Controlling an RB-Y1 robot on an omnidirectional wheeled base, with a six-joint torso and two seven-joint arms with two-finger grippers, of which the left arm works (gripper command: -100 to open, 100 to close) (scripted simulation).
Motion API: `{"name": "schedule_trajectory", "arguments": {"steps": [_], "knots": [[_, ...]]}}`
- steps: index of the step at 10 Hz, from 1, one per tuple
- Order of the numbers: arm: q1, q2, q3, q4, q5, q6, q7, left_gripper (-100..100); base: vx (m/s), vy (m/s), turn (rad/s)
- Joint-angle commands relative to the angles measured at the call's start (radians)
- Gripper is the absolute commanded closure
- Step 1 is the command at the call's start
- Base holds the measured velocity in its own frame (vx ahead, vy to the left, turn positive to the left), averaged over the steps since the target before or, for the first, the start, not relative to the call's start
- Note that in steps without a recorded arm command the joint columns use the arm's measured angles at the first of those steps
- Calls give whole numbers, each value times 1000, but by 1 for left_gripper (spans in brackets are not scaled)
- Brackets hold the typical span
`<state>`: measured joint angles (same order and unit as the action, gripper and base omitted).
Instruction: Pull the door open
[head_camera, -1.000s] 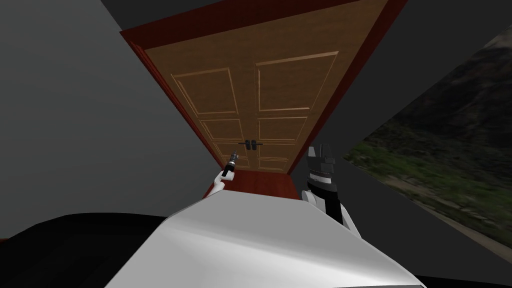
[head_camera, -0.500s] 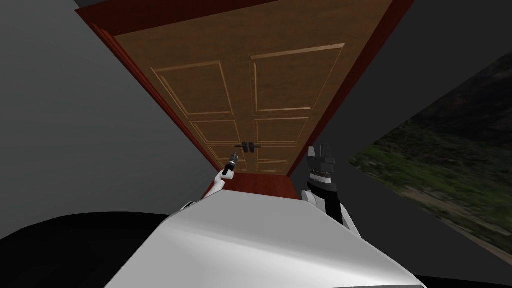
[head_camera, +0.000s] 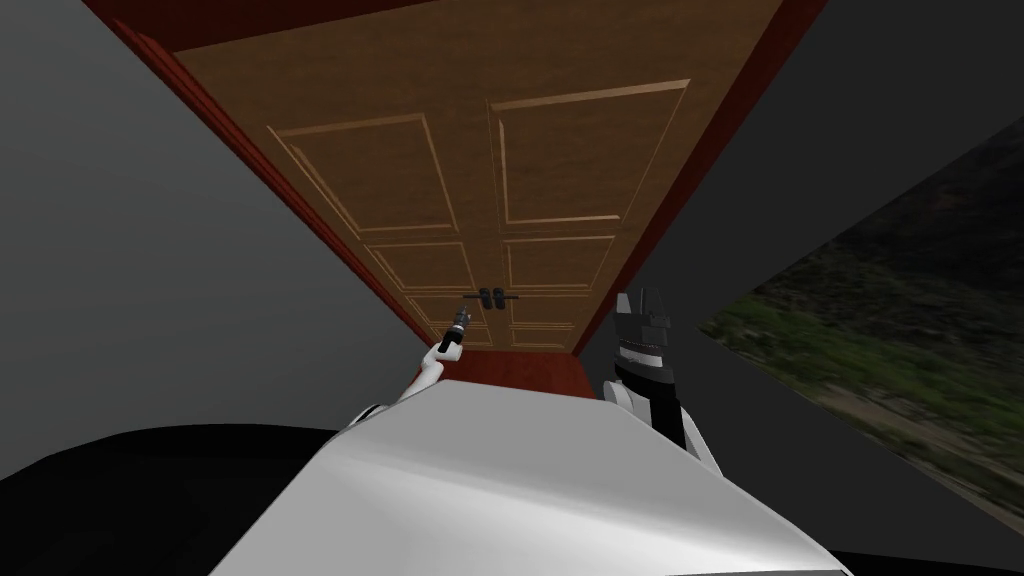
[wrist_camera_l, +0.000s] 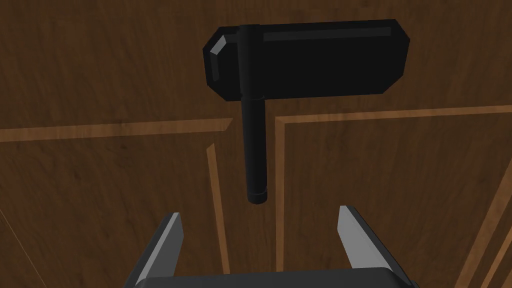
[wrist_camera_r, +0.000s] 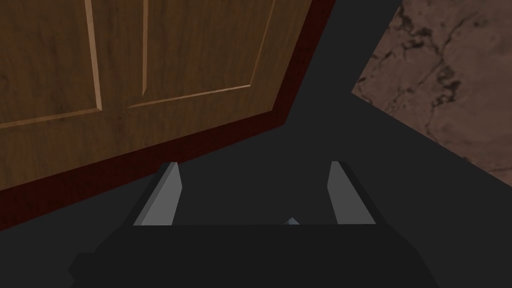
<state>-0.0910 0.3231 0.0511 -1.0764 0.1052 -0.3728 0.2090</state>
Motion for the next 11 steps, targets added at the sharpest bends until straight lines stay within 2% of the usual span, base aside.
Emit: {"name": "schedule_trajectory", "arguments": {"steps": [1, 2, 3, 5, 7, 8, 9, 10, 11], "knots": [[7, 28, 18, 16, 10, -4, 16, -100, 78, -14, -74], [10, 39, 25, 23, 13, -7, 21, -100, 94, -18, -59], [20, 68, 43, 43, 24, -19, 36, -100, 134, -18, -113], [29, 100, 60, 66, 36, -35, 55, -100, 177, 7, -151], [28, 114, 62, 77, 42, -48, 70, -100, 213, 29, -148], [20, 109, 52, 76, 42, -55, 75, -100, 225, -70, -263], [24, 111, 57, 76, 42, -50, 72, -100, 105, -41, -52], [24, 111, 57, 76, 42, -50, 72, 100, -16, 11, 64], [24, 111, 57, 76, 42, -50, 72, 100, -46, 10, -4]]}}
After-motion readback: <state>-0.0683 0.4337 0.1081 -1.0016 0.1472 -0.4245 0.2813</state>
